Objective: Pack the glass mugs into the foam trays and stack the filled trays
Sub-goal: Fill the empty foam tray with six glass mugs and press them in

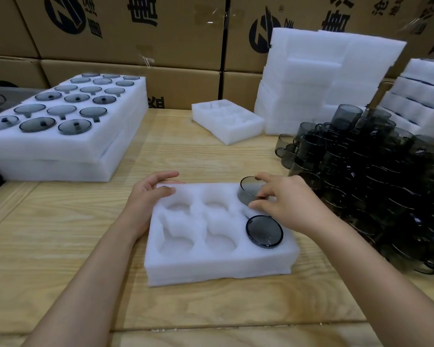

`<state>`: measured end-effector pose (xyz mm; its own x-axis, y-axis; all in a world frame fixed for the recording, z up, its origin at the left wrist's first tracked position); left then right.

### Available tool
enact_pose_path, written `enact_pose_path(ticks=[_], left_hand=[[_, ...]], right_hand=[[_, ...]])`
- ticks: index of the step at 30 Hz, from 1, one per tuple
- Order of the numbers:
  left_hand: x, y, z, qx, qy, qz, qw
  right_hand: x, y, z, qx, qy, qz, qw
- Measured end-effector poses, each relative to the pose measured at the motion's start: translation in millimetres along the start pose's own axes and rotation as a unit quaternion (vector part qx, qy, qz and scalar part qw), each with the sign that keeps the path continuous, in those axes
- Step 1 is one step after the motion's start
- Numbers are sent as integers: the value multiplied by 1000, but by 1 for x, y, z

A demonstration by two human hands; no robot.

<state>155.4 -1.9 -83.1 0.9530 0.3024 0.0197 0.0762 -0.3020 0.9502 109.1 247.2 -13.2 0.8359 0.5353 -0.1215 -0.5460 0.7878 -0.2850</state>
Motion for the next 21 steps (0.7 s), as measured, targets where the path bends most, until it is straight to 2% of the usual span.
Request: enact_pose_path(ticks=[4,6,8,10,12,13,16,18,19,21], left_hand=[[-1,1,0,1,7,-1,1000],[1,1,-2,-5,-1,8,1000],[2,4,-1,-29,-12,27,999],[0,15,-2,-127,-6,15,992],[-4,36,-16,-287,14,-43,957],[-5,42,-34,-355,-5,-63,933],[3,33,-109,-483,-161,-50,859],[14,14,-143,-568,-236,-38,788],[17,5,-150,-606,-244,-42,756],[21,-6,-149,-654,-231,-55,718]], right_hand=[[-8,-2,1,52,-40,12,998],[-12,1,11,-47,-18,-25,998],[-19,6,21,-176,61,-61,981],[-31,17,19,-228,112,-101,962],[-43,21,2,-213,73,-135,965],[-48,22,-8,-214,39,-146,965],[-59,22,-34,-238,-50,-166,956],[-66,22,-41,-200,-85,-170,961],[-68,23,-43,-172,-102,-173,964],[-66,22,-46,-118,-97,-158,975]])
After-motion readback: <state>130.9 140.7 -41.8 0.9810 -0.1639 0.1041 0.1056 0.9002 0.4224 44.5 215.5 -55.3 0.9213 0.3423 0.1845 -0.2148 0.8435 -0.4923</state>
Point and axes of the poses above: each hand's wrist, its own x-axis away from the middle knuckle, its own z-axis out of the back of the hand, y = z × x, the point moved 5 cm from there along -x, towards the middle knuckle, and after that the axes turned 5 degrees about x, right-handed, at the moved point
